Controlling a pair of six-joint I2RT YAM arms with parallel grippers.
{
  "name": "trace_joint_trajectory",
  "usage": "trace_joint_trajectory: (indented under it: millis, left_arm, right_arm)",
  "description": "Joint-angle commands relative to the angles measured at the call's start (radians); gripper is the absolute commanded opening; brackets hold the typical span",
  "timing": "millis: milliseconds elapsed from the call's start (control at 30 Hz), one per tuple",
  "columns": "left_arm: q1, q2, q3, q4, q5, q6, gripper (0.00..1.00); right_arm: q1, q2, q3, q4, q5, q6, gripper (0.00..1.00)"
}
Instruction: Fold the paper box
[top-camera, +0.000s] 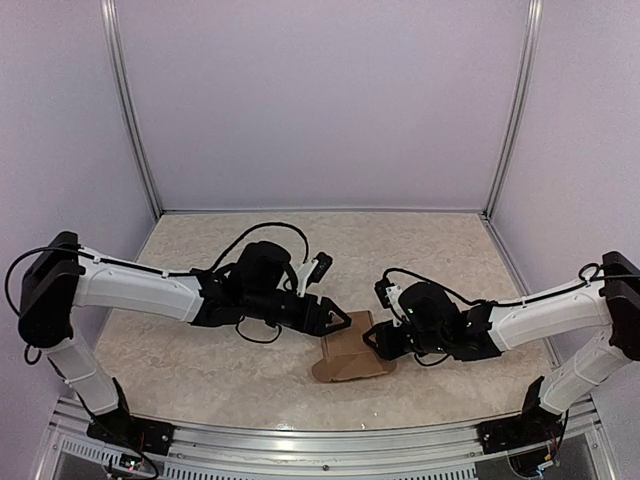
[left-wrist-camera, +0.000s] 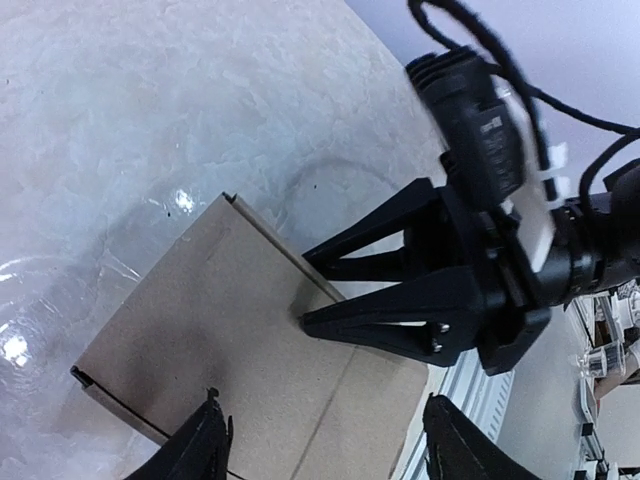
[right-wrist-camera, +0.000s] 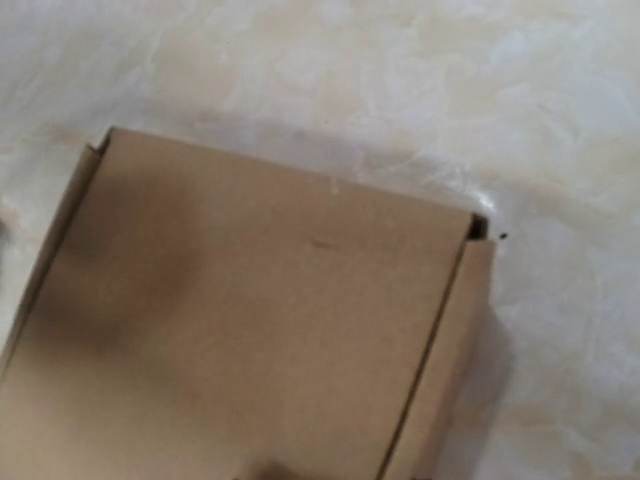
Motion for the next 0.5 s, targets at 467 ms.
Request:
trace_joint_trajectory:
  millis: [467]
  left_arm:
    - [0.061,-0.485,-0.235,-0.142,-0.337,-0.007,0.99]
  right_arm:
    - [-0.009,0.025,-0.027,-0.016,0.041,0.009,0.32]
